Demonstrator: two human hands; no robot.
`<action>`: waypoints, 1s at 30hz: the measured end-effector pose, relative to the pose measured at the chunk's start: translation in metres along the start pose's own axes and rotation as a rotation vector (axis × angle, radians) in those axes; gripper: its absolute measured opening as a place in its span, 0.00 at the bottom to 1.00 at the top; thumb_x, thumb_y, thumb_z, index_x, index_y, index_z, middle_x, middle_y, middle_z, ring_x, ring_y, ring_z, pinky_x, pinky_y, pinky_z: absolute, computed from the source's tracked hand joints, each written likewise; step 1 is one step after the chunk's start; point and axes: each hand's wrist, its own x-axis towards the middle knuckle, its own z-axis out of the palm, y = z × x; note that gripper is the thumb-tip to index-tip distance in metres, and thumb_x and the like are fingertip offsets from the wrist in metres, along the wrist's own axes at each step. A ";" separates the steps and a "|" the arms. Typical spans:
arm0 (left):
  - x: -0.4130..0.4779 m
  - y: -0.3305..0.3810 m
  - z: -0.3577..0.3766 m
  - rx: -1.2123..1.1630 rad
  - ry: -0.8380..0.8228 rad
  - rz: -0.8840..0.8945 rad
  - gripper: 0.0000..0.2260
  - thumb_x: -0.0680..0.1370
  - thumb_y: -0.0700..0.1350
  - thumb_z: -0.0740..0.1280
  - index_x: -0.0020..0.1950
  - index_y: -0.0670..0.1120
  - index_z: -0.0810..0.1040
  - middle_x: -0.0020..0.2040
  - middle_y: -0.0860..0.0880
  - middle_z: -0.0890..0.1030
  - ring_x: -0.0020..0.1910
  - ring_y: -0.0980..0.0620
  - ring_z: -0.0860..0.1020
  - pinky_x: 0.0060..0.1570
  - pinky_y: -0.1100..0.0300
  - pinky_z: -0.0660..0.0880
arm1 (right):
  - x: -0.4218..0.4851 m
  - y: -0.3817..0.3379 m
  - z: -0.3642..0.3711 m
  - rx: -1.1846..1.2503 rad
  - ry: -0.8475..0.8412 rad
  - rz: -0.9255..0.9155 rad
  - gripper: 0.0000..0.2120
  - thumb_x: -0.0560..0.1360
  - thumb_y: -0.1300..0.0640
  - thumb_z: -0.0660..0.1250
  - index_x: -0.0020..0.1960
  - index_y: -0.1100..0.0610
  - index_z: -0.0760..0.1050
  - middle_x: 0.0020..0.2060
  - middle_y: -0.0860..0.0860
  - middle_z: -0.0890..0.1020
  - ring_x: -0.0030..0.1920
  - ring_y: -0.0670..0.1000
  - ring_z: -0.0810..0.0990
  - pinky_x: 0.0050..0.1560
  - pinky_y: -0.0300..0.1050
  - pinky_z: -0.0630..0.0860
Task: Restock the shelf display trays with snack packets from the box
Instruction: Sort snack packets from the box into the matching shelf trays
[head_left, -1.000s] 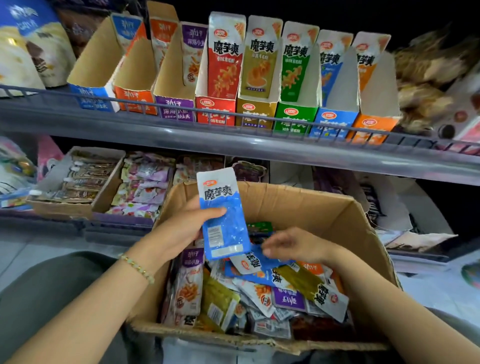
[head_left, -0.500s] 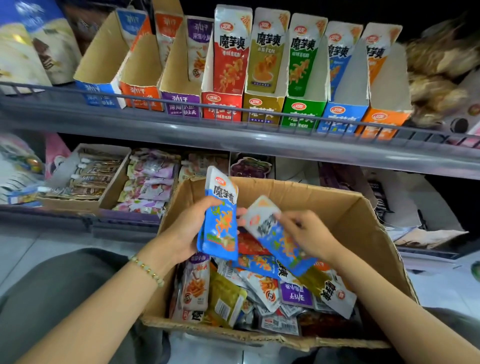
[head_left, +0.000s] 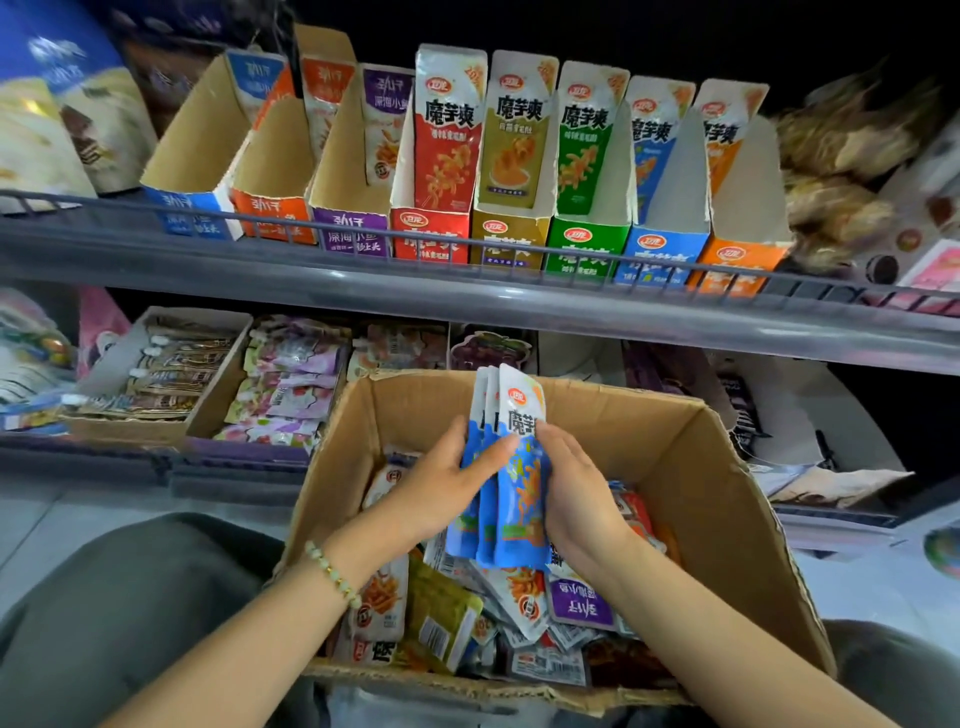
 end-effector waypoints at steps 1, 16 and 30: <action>0.002 -0.003 -0.002 -0.007 0.027 0.003 0.11 0.80 0.48 0.62 0.60 0.46 0.71 0.56 0.48 0.81 0.51 0.56 0.81 0.54 0.58 0.78 | -0.002 -0.002 -0.001 0.039 -0.046 0.028 0.13 0.81 0.56 0.59 0.62 0.62 0.72 0.52 0.59 0.83 0.48 0.54 0.84 0.47 0.49 0.81; -0.001 -0.011 -0.001 0.087 -0.141 -0.007 0.21 0.77 0.47 0.65 0.69 0.50 0.65 0.61 0.54 0.78 0.57 0.57 0.79 0.57 0.56 0.77 | -0.002 -0.016 -0.008 -0.030 -0.101 -0.188 0.13 0.78 0.66 0.62 0.62 0.58 0.69 0.55 0.59 0.82 0.48 0.55 0.84 0.43 0.47 0.81; 0.016 0.039 -0.009 0.550 -0.234 0.254 0.17 0.80 0.49 0.62 0.68 0.51 0.65 0.58 0.54 0.78 0.55 0.59 0.78 0.56 0.52 0.77 | -0.007 -0.111 -0.043 -0.695 -0.262 -0.458 0.22 0.63 0.59 0.77 0.53 0.60 0.74 0.46 0.53 0.85 0.47 0.51 0.84 0.44 0.44 0.81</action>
